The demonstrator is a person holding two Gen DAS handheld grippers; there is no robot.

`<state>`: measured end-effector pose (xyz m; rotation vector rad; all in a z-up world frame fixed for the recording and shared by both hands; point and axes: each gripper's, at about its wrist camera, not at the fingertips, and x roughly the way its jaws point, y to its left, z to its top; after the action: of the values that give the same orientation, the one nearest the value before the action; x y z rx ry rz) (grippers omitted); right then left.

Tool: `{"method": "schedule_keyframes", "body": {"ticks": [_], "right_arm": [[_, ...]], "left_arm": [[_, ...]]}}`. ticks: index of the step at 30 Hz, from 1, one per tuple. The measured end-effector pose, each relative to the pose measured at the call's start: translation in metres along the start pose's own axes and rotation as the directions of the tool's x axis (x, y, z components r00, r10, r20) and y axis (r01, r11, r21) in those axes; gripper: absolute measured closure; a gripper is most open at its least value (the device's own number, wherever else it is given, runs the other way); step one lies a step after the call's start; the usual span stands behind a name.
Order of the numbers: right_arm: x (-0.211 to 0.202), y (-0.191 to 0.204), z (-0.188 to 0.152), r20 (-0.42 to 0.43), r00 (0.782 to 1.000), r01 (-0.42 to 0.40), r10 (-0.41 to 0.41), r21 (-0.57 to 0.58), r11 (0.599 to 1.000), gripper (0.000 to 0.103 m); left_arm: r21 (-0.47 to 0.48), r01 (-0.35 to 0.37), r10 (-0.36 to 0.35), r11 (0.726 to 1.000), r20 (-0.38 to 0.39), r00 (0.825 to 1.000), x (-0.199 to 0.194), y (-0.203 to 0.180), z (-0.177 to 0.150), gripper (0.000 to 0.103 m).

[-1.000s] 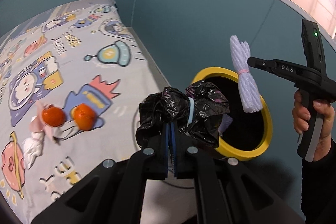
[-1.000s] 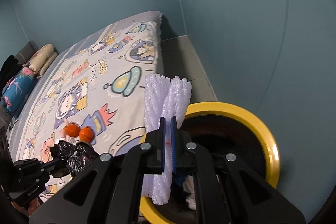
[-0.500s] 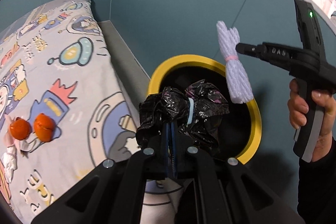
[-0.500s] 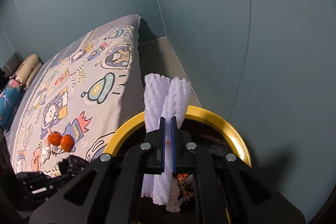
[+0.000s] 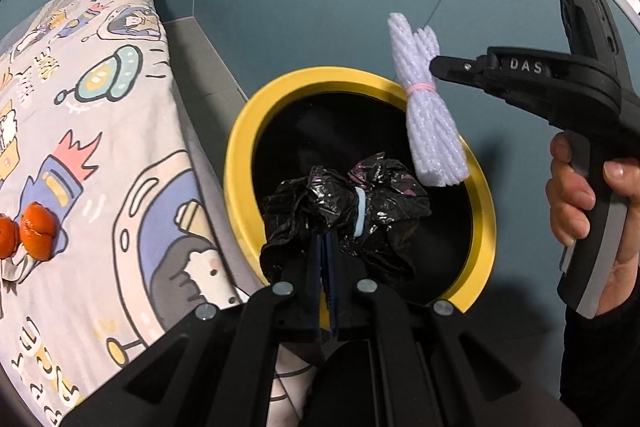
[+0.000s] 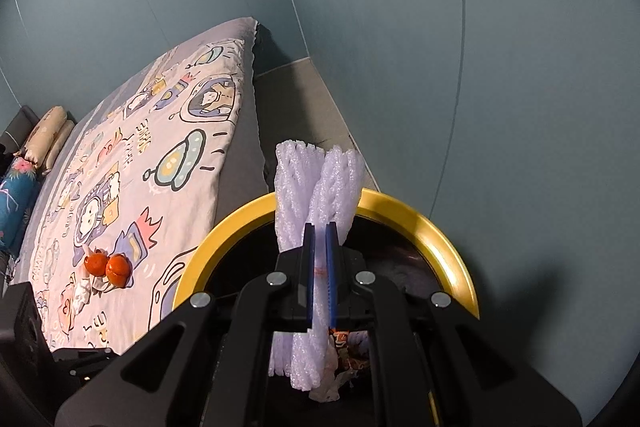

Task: Collect trash
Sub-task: 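Carry the black bag and purple mesh net over the bin with both tools, then open both tools to drop the black bag and purple mesh net into the bin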

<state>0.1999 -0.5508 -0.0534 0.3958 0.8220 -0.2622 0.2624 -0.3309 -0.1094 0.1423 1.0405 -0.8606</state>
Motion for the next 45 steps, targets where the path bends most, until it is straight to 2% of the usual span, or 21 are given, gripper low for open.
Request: {"method": "schedule_keyframes", "body": {"ticks": [8, 11, 14, 18, 21, 24, 27, 33, 36, 38, 41, 42, 45], "right_arm": [[0.000, 0.002, 0.001, -0.004, 1.000, 0.020, -0.020, -0.008, 1.000, 0.098], [0.000, 0.004, 0.000, -0.005, 0.999, 0.032, -0.032, -0.009, 0.999, 0.097], [0.000, 0.005, 0.000, -0.006, 0.999, 0.038, -0.038, -0.007, 0.999, 0.096], [-0.003, 0.007, -0.002, 0.005, 0.999, 0.055, -0.055, -0.001, 0.999, 0.075], [-0.004, 0.011, -0.002, 0.004, 0.998, 0.061, -0.061, -0.003, 0.998, 0.075], [-0.006, 0.015, -0.003, 0.001, 0.998, 0.061, -0.061, -0.010, 0.998, 0.075], [-0.010, 0.020, -0.003, 0.008, 0.998, 0.063, -0.063, -0.010, 0.998, 0.057], [-0.020, 0.030, -0.001, 0.006, 0.997, 0.073, -0.073, -0.022, 0.997, 0.054], [-0.023, 0.035, -0.001, 0.007, 0.998, 0.069, -0.069, -0.028, 0.997, 0.043], [-0.027, 0.039, 0.000, 0.008, 0.998, 0.064, -0.064, -0.027, 0.998, 0.038], [-0.032, 0.047, 0.000, 0.011, 0.998, 0.068, -0.067, -0.037, 0.997, 0.032], [-0.033, 0.048, 0.000, 0.007, 0.998, 0.067, -0.067, -0.036, 0.997, 0.026], [-0.033, 0.054, -0.001, -0.030, 0.998, 0.045, -0.046, -0.036, 0.998, 0.024]], "left_arm": [[-0.002, 0.024, -0.024, 1.000, -0.013, 1.000, 0.004, -0.007, -0.007, 0.099], [-0.009, 0.027, -0.027, 1.000, -0.006, 1.000, 0.002, -0.007, -0.008, 0.086], [-0.016, 0.021, -0.021, 1.000, 0.008, 1.000, -0.003, -0.005, -0.008, 0.078], [-0.034, 0.015, -0.014, 0.999, 0.024, 1.000, -0.013, 0.004, -0.006, 0.077], [-0.052, 0.006, -0.004, 0.999, 0.043, 0.999, -0.023, 0.013, -0.006, 0.076], [-0.064, -0.006, 0.009, 0.998, 0.058, 0.998, -0.031, 0.021, -0.006, 0.069], [-0.080, -0.017, 0.023, 0.997, 0.069, 0.997, -0.039, 0.030, -0.009, 0.068], [-0.124, -0.025, 0.037, 0.992, 0.090, 0.995, -0.055, 0.050, -0.015, 0.064], [-0.138, -0.025, 0.040, 0.990, 0.104, 0.994, -0.062, 0.056, -0.018, 0.063], [-0.148, -0.026, 0.044, 0.989, 0.119, 0.992, -0.068, 0.061, -0.020, 0.055], [-0.160, -0.030, 0.052, 0.987, 0.134, 0.990, -0.076, 0.066, -0.023, 0.052], [-0.164, -0.032, 0.055, 0.986, 0.137, 0.989, -0.079, 0.068, -0.025, 0.051], [-0.179, -0.039, 0.066, 0.983, 0.148, 0.987, -0.086, 0.076, -0.029, 0.049]]}}
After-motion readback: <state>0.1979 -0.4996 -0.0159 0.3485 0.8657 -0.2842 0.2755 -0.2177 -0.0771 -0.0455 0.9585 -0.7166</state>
